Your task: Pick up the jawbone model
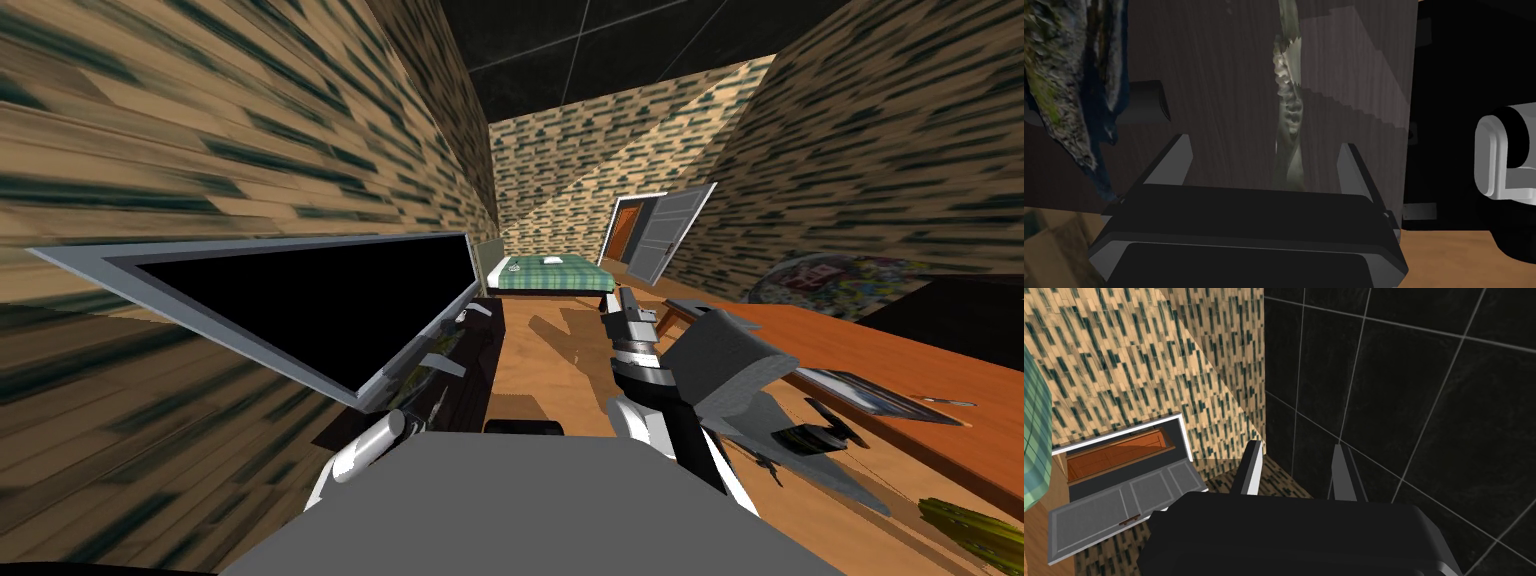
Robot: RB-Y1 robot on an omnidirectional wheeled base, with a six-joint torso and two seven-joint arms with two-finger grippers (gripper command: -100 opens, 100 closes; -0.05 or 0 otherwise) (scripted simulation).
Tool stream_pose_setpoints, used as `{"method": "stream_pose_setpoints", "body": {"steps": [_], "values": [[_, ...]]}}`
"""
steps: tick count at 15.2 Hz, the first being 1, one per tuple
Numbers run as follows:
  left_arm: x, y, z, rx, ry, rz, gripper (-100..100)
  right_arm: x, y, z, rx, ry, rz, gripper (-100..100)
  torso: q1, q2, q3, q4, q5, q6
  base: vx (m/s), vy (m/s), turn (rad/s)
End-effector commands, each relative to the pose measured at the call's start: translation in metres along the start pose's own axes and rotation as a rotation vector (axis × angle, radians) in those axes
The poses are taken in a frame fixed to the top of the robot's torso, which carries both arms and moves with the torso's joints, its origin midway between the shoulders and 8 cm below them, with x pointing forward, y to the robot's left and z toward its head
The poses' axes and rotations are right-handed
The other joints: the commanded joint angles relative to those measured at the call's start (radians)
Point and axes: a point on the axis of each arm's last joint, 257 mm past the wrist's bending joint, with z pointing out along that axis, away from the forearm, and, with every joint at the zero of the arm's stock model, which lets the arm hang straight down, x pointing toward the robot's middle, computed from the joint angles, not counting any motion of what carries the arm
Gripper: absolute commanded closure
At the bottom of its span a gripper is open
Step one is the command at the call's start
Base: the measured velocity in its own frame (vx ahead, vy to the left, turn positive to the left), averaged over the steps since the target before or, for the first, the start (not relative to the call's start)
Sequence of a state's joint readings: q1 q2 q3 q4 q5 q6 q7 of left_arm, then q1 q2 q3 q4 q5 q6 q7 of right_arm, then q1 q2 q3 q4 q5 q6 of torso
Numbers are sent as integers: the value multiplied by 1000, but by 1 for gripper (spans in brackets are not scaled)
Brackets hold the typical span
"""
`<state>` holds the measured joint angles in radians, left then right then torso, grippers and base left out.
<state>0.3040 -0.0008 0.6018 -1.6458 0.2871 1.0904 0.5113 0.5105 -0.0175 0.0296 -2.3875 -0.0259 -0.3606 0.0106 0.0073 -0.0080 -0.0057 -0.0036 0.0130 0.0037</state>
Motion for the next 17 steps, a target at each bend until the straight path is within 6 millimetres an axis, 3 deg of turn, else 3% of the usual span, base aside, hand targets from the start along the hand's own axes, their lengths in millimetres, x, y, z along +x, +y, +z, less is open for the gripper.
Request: {"method": "stream_pose_setpoints", "body": {"steps": [1, 3, 9, 10, 17], "values": [[3, 26, 4, -46, 5, -29, -100, 0, 0, 0, 0, 0, 0, 0, 0, 0, 0, 0, 0, 0, 6, 47, -19], [2, 15, 2, -23, 5, -19, -100, 0, 0, 0, 0, 0, 0, 0, -1, -2, -2, -2, 5, 2, 2, 21, -8], [9, 15, 11, -7, 19, -11, -100, 0, 0, 0, 0, 0, 0, 0, 6, -6, -5, -3, 8, 2, -8, -2, 38], [9, 15, 12, -4, 21, -10, 100, 0, 0, 0, 0, 0, 0, 0, 7, -7, -5, -3, 9, 2, 0, 0, 0], [3, 16, 3, -23, 6, -20, 100, 0, 0, 0, 0, 0, 0, 0, 10, -9, -6, -4, 10, 3, 5, 2, -28]]}}
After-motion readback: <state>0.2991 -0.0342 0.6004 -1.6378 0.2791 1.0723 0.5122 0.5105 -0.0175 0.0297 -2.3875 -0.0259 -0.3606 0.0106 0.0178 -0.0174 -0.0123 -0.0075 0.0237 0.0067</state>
